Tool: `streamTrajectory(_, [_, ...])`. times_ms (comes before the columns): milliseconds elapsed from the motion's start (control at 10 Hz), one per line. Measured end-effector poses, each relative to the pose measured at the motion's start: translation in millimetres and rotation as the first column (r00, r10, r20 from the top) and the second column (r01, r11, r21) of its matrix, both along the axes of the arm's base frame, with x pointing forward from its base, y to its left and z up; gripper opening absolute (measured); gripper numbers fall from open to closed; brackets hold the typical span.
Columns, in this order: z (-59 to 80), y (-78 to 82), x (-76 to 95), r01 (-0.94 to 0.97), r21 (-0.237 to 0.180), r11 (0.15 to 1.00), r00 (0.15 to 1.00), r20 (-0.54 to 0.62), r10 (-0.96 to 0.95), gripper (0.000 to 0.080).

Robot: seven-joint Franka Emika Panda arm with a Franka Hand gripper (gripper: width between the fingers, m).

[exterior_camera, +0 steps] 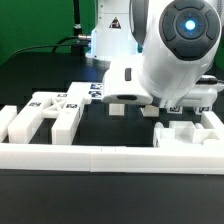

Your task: Assemble chair

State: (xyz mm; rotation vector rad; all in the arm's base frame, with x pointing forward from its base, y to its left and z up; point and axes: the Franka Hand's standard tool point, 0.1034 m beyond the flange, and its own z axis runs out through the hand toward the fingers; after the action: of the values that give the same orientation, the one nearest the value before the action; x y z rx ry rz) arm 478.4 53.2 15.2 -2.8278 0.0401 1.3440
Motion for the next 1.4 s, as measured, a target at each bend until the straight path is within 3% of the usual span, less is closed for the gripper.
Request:
streamTrajectory(100, [4.3, 0.7, 0.8, -0.003, 0.003, 1.0, 1.0, -0.01, 0.003, 0.0278])
streamTrajectory(200, [34.4, 5.8, 22.0, -0.018, 0.021, 1.0, 1.0, -0.014, 0.018, 0.0279])
streamTrajectory(300, [48.0, 9.0, 39.4, -0.019, 0.024, 1.0, 1.0, 0.025, 0.018, 0.0279])
streamTrajectory(400, [72.1, 13.8, 54.2, -0.024, 0.029, 0.999, 0.998, 0.063, 0.022, 0.0279])
streamTrajectory(500, [95.5, 16.5, 57.9, -0.03, 0.034, 0.999, 0.998, 0.059, 0.028, 0.0279])
streamTrajectory(700, [86.3, 18.7, 80.5, -0.032, 0.034, 0.999, 0.972, 0.235, 0.023, 0.0279])
streamTrajectory(800, [90.2, 18.1, 76.9, -0.029, 0.034, 0.999, 0.96, 0.278, 0.018, 0.0279])
streamTrajectory(900, [91.3, 22.9, 85.9, -0.026, 0.033, 0.999, 0.932, 0.362, 0.012, 0.0279])
streamTrajectory(1100, [122.0, 44.0, 119.9, -0.075, 0.063, 0.995, 0.883, 0.468, 0.037, 0.0281])
streamTrajectory(1200, [136.4, 44.4, 150.1, -0.132, 0.081, 0.988, 0.815, 0.577, 0.062, 0.0281])
streamTrajectory(1400, [142.5, 42.2, 166.9, -0.161, 0.068, 0.985, 0.692, 0.72, 0.063, 0.0281])
